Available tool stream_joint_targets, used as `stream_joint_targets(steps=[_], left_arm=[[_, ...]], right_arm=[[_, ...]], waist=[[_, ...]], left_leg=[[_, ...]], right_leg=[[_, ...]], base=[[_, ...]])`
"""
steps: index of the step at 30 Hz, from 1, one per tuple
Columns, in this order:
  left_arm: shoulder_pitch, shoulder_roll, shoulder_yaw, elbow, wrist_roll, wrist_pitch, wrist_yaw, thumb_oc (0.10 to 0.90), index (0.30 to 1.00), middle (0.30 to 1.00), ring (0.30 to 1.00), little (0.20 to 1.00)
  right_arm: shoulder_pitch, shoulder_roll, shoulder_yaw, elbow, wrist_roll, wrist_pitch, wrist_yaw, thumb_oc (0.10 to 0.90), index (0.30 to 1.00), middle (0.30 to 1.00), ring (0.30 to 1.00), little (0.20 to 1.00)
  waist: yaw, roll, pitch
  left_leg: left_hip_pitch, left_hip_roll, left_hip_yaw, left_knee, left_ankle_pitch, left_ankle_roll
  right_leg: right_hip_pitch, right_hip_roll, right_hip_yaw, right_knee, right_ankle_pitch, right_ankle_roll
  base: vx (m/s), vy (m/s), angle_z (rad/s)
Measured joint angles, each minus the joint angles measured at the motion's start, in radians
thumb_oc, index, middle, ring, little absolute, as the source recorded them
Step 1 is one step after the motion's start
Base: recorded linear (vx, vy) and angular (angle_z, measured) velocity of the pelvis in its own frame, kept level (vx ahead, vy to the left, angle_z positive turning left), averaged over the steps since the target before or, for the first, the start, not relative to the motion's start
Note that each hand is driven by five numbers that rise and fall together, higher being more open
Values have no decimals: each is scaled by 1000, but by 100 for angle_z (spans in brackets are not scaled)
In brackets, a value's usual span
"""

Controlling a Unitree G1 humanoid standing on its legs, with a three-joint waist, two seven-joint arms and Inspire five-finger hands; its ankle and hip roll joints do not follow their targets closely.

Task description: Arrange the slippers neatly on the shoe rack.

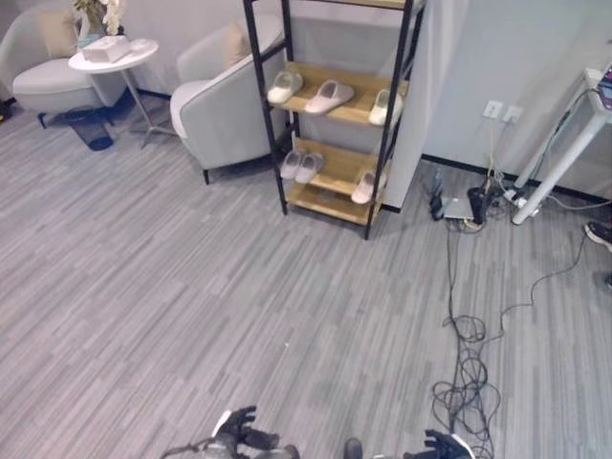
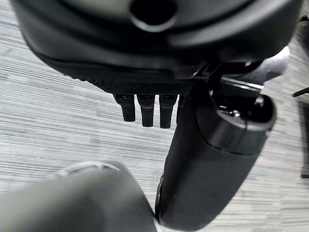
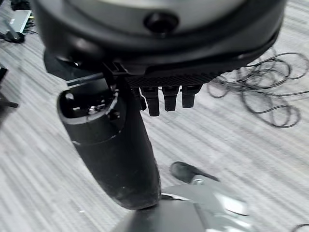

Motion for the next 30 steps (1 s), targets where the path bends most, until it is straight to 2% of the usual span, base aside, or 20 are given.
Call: stream_joint_targets(steps=[1,4,5,6,7,8,9,10,13,14,16,17,18,21,24,26,27,28,29,30], left_arm=[[-7,-1,0,2,0,0,1,800,900,900,900,900],[-25,-4,-1,3,0,-9,-2,800,900,900,900,900],[-28,-7,-1,3,0,-9,-3,800,900,900,900,900],[-26,-12,0,-1,-2,-9,-2,800,900,900,900,900],[-19,-15,-1,0,-2,-9,-2,800,900,900,900,900],[-19,-3,0,4,0,-8,-3,800,900,900,900,900],[-14,-1,0,7,0,-9,-2,800,900,900,900,900],[-10,10,12,3,0,-8,1,800,900,900,900,900],[-7,9,10,3,0,-8,0,800,900,900,900,900],[3,7,-2,6,0,1,-1,800,900,900,900,900],[2,3,-20,9,1,7,-2,800,900,900,900,900],[6,6,-32,-1,0,7,4,800,900,900,900,900],[9,7,-30,-1,0,9,6,800,900,900,900,900],[26,-1,-30,-1,0,11,13,800,900,900,900,900],[32,0,-31,1,0,12,12,800,900,900,900,900],[28,-4,-30,13,0,11,12,800,900,900,900,900],[26,-15,-30,27,0,11,11,800,900,900,900,900],[36,-17,-31,27,0,10,5,800,900,900,900,900],[41,-24,-31,28,-1,10,4,800,900,900,900,900],[46,-50,-33,29,0,10,5,800,900,900,900,900]], right_arm=[[-1,1,5,4,0,0,0,800,900,900,900,900],[-6,0,13,5,0,2,0,800,900,900,900,900],[-6,-2,12,6,0,2,0,800,900,900,900,900],[-2,-8,12,5,-1,1,0,800,900,900,900,900],[-3,-14,14,6,-1,1,-1,800,900,900,900,900],[-2,-3,13,7,-1,2,-2,800,900,900,900,900],[5,-1,13,6,-1,0,0,800,900,900,900,900],[-1,8,13,3,-18,-1,1,800,900,900,900,900],[-18,1,10,2,-34,0,-4,800,900,900,900,900],[-57,-31,7,-6,-37,-1,-5,800,900,900,900,900],[-53,-56,12,-26,-39,-2,-6,800,900,900,900,900],[-60,-52,13,-35,-39,1,-4,800,900,900,900,900],[-60,-48,13,-42,-39,-2,-4,800,900,900,900,900],[-67,-62,13,-70,-39,-10,-6,800,900,900,900,900],[-76,-62,13,-77,-39,-4,-4,800,900,900,900,900],[-81,-56,14,-77,-39,-2,3,800,900,900,900,900],[-65,-45,19,-66,-39,3,6,800,900,900,900,900],[-30,-32,20,-65,-39,5,7,800,900,900,900,900],[-8,-29,20,-61,-39,5,6,800,900,900,900,900],[15,-32,21,-34,-39,6,6,800,900,900,900,900]], waist=[[1,-5,1],[8,-11,11],[14,-2,10],[27,11,8],[28,28,8],[28,3,5],[26,-1,2],[32,-33,-5],[31,-26,-5],[26,2,9],[21,13,7],[34,5,3],[28,5,3],[6,24,0],[-6,21,-2],[-40,25,-4],[-55,28,-7],[-62,5,-12],[-61,5,-14],[-60,41,-32]], left_leg=[[-7,6,-2,-40,4,-1],[-29,35,6,-243,102,-22],[-26,37,9,-270,115,-27],[-18,48,18,-291,131,-20],[11,56,32,-304,209,15],[26,28,42,-302,180,25],[37,17,52,-305,168,30],[61,-29,89,-299,147,67],[83,-61,108,-306,118,99],[134,-55,119,-328,101,109],[168,-58,111,-330,82,115],[205,-75,121,-349,59,127],[217,-78,119,-351,55,131],[271,-80,110,-373,24,133],[288,-76,104,-379,7,127],[302,-57,73,-377,-21,112],[325,-44,51,-378,-41,85],[360,-56,30,-380,-47,60],[385,-53,17,-389,-69,39],[406,-20,-6,-387,-77,28]], right_leg=[[2,-2,0,-6,-1,1],[11,-14,13,-7,-23,34],[15,-16,21,-6,-27,44],[23,-15,36,-6,-35,59],[47,-11,55,-1,-47,87],[54,-42,65,-5,-61,99],[57,-56,71,6,-70,108],[47,-108,90,54,-84,148],[8,-144,91,164,-100,171],[-99,-156,113,425,-131,203],[-174,-161,125,591,-161,226],[-250,-173,121,709,-163,218],[-268,-175,117,727,-167,213],[-344,-153,86,631,-172,193],[-385,-132,85,505,-140,169],[-404,-89,124,335,-57,170],[-401,-67,149,233,13,163],[-381,-83,134,175,65,169],[-370,-91,127,187,130,144],[-348,-64,97,206,139,103]], base=[[212,87,3],[267,107,-5],[159,70,-34],[254,123,-50],[270,157,-46],[271,160,-32],[211,164,-34],[123,101,-31],[222,190,-25],[168,118,-20],[236,97,1],[300,48,10],[306,1,3],[321,-50,10],[319,-79,2],[403,-134,30],[257,-115,56],[268,-135,56],[277,-139,56],[264,-158,43]])
